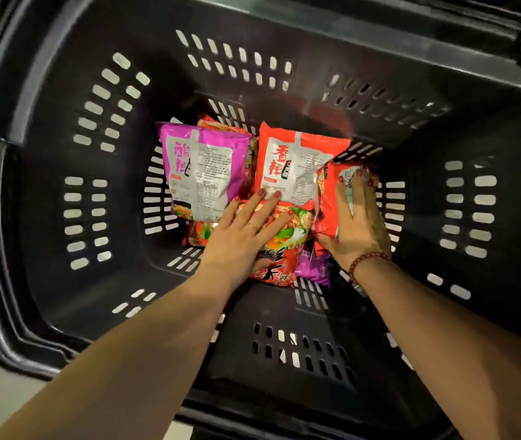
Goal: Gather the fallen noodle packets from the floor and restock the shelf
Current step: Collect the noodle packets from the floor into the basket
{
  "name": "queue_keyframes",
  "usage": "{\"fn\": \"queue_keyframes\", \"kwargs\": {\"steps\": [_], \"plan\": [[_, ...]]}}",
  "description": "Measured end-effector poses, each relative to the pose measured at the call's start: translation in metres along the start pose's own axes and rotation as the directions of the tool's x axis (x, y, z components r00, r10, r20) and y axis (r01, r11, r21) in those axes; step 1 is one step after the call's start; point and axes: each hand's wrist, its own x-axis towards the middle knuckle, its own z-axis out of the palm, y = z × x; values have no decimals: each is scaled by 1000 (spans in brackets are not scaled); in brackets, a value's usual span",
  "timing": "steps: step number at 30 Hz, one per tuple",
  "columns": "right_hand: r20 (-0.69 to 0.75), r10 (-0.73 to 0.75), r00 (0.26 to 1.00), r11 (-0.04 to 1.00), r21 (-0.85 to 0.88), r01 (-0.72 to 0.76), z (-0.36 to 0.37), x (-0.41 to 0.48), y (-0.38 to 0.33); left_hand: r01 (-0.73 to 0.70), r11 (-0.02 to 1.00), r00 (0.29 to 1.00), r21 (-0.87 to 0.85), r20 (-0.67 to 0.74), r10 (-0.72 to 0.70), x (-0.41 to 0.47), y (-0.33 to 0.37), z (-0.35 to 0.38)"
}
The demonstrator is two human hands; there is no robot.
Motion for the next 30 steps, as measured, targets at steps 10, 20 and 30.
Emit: {"fn": "queue_keyframes", "kwargs": {"steps": [10, 20, 30], "plan": [[-162, -164, 973, 985, -85, 152, -65, -53, -22, 35, 961, 984, -273, -157, -81, -36, 9, -76], [-245, -4, 970, 989, 139, 39, -224, -224, -34, -97, 920, 928, -380, -367, -54, -157, 46, -250], [-344, 256, 903, 947, 277, -163, -292, -427, 18, -447, 864, 836, -231, -451, 312, -245, 164, -385]]}}
